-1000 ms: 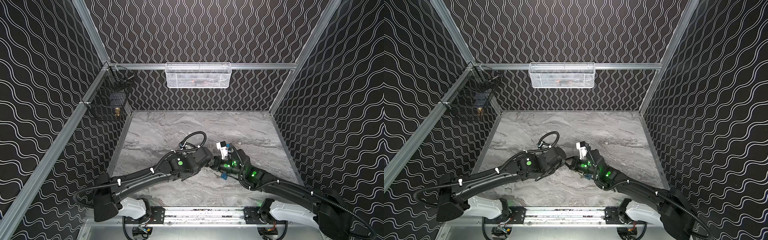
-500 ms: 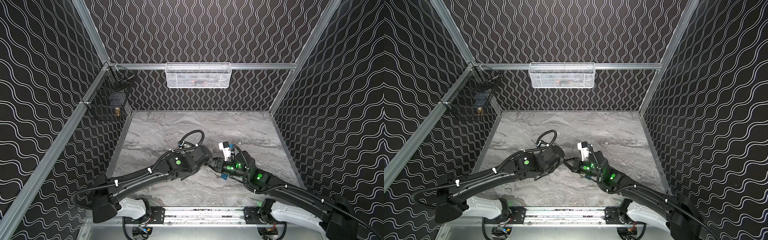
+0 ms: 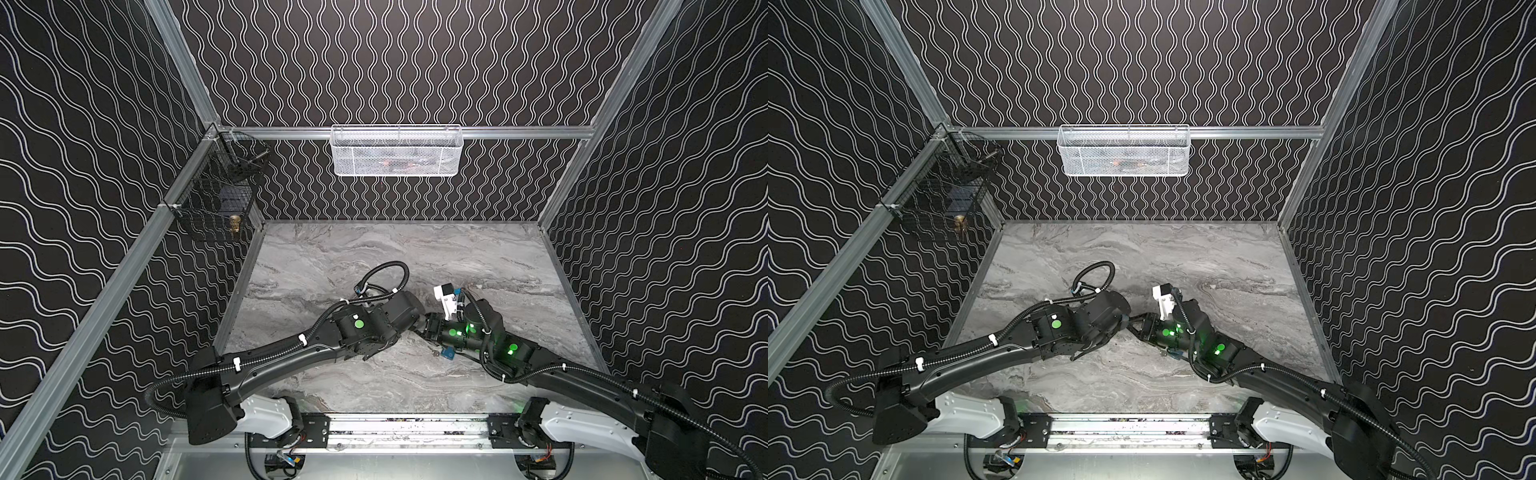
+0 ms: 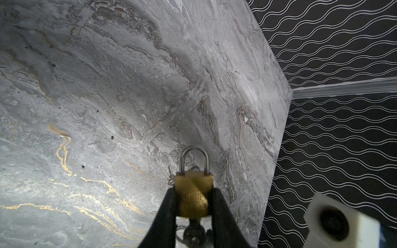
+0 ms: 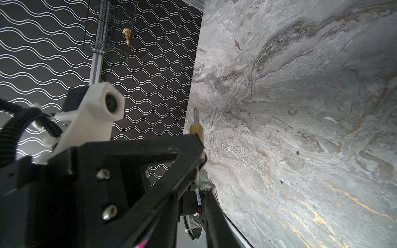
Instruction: Unlock with the key
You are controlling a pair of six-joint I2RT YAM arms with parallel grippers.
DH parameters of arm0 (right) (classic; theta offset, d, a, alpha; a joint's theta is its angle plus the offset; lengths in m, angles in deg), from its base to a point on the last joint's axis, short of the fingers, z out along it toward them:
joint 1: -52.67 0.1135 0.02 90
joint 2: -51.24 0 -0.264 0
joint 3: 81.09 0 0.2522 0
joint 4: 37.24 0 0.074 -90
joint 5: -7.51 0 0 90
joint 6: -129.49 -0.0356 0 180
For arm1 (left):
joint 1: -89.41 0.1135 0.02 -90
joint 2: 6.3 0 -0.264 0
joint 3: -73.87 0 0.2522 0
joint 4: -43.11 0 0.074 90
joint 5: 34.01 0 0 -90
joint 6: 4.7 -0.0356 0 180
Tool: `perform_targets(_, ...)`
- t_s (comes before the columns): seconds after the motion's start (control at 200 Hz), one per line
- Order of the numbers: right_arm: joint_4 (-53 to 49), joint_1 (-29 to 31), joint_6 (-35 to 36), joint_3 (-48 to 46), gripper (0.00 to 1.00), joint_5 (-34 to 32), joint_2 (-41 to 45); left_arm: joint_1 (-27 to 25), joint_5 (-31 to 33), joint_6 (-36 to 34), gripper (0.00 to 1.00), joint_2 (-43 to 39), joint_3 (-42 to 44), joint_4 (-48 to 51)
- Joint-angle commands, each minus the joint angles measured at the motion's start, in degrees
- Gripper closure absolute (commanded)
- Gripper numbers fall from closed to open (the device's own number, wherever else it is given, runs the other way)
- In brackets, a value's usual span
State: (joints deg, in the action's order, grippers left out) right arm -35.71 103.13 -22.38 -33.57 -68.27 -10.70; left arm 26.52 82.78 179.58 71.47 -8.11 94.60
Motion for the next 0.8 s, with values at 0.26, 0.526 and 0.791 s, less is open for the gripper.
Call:
perform_targets(0.26,5.1,-0.2,-2.4,-0.4,0.84,-3.7,-1.7,0.0,-0.8,0.4,1.0,-0.1,0.4,-2.8)
perform_targets(0.526,5.5,-0.7,-3.1,-0.6,0.95,-3.1,-2.5,0.0,-2.1,0.0,1.0,0.2,0.2,-4.6)
perform_targets(0.791,13.3,-2.1,-9.6,-3.5,1.0,0.0,-0.6,0.0,-4.7,0.9,1.0,-0.9,1.8,-8.6)
